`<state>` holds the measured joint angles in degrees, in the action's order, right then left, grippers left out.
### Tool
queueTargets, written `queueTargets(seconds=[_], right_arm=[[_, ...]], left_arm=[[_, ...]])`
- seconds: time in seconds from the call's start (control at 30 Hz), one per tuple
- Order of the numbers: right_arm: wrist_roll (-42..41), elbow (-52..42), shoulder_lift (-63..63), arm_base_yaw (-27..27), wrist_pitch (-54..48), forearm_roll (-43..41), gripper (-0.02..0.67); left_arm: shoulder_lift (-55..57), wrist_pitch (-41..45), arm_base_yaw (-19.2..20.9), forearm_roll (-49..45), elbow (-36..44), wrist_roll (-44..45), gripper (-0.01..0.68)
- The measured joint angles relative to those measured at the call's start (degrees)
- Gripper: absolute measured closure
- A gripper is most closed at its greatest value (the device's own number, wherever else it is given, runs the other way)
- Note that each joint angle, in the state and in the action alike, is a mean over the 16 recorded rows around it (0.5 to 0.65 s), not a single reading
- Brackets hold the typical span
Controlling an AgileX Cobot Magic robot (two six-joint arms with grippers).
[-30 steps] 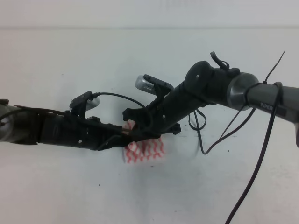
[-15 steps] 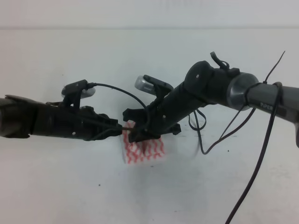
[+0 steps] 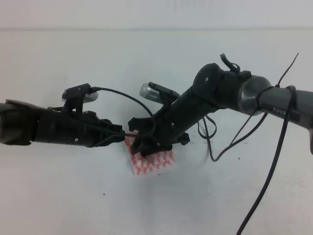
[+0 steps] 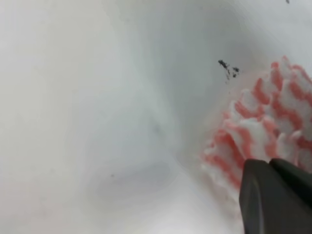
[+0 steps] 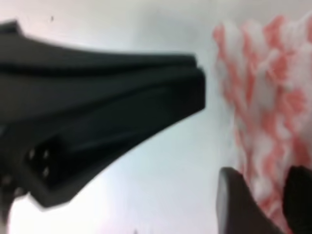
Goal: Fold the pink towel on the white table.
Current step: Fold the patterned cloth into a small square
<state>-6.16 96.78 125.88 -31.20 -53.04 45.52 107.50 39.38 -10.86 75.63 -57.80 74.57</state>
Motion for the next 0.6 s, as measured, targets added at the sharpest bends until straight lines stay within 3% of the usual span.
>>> queueTargets(seconds=[0.23, 0.6], right_arm=[[0.3, 2.7, 0.1, 0.7, -5.1, -3.8, 0.443], [3.6, 5.0, 0.1, 1.7, -10.0, -14.1, 0.538]], left_arm=[[0.0, 0.2, 0.0, 0.6, 0.0, 0.1, 0.677], [0.1, 1.7, -0.1, 2.7, -0.1, 0.7, 0.678]])
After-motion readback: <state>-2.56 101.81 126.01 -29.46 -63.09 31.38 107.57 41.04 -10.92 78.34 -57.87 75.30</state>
